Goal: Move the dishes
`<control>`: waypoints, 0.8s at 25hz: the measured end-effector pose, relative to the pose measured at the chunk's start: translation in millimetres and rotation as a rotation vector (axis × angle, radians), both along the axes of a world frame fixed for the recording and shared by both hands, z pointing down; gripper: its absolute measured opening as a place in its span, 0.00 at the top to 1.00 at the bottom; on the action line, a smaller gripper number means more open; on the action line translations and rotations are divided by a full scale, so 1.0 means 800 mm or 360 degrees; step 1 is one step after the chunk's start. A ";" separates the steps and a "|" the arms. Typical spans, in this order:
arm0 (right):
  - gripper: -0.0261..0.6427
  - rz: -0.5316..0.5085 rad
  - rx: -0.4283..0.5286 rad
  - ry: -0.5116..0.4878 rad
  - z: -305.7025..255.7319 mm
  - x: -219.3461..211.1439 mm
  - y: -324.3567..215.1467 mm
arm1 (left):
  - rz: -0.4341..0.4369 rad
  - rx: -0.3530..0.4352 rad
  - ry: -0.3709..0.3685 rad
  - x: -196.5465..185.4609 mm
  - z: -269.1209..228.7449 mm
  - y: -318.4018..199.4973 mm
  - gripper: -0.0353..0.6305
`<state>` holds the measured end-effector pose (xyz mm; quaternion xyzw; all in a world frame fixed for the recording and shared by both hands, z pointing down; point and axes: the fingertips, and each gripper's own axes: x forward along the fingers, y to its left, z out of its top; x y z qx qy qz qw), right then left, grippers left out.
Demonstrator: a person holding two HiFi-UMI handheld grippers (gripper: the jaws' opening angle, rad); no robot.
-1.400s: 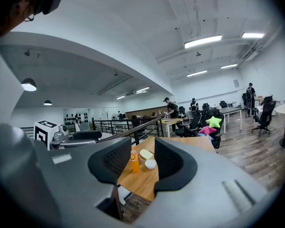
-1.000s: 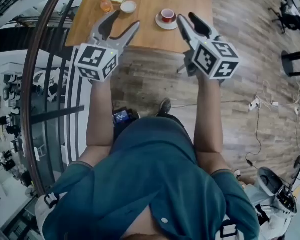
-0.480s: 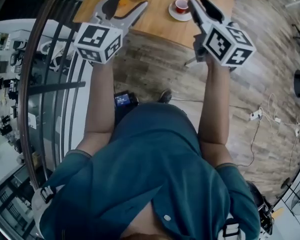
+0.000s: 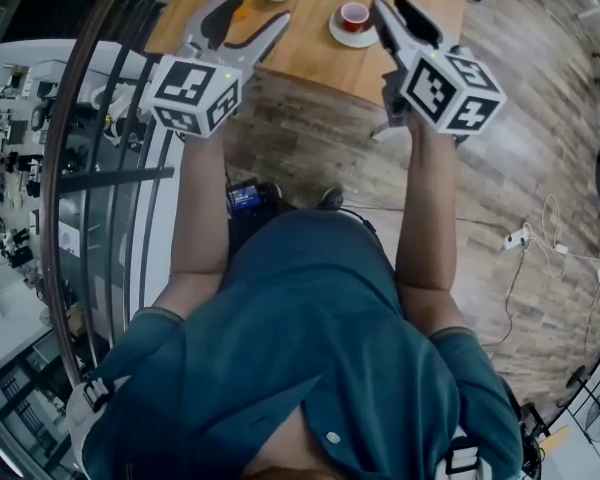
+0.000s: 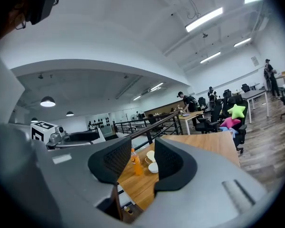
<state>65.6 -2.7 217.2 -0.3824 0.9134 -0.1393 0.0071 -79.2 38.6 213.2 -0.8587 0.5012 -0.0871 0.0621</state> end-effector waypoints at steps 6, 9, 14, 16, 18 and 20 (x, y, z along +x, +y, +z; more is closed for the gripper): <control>0.76 0.0061 -0.0037 -0.0009 0.010 0.020 -0.024 | 0.0048 -0.0018 -0.0002 0.014 0.003 -0.029 0.53; 0.76 0.0120 -0.0059 0.0011 0.014 0.028 -0.044 | 0.0103 -0.0036 0.0010 0.017 0.007 -0.059 0.53; 0.76 0.0205 -0.0061 0.0060 0.015 0.046 -0.078 | 0.0204 -0.0040 0.0041 0.037 0.014 -0.109 0.53; 0.76 0.0241 -0.0061 0.0077 0.014 0.050 -0.094 | 0.0247 -0.0043 0.0056 0.043 0.016 -0.133 0.53; 0.76 0.0291 -0.0058 0.0087 0.009 0.056 -0.115 | 0.0301 -0.0045 0.0064 0.051 0.017 -0.160 0.53; 0.76 0.0348 -0.0060 0.0097 0.006 0.063 -0.134 | 0.0362 -0.0049 0.0075 0.059 0.016 -0.186 0.53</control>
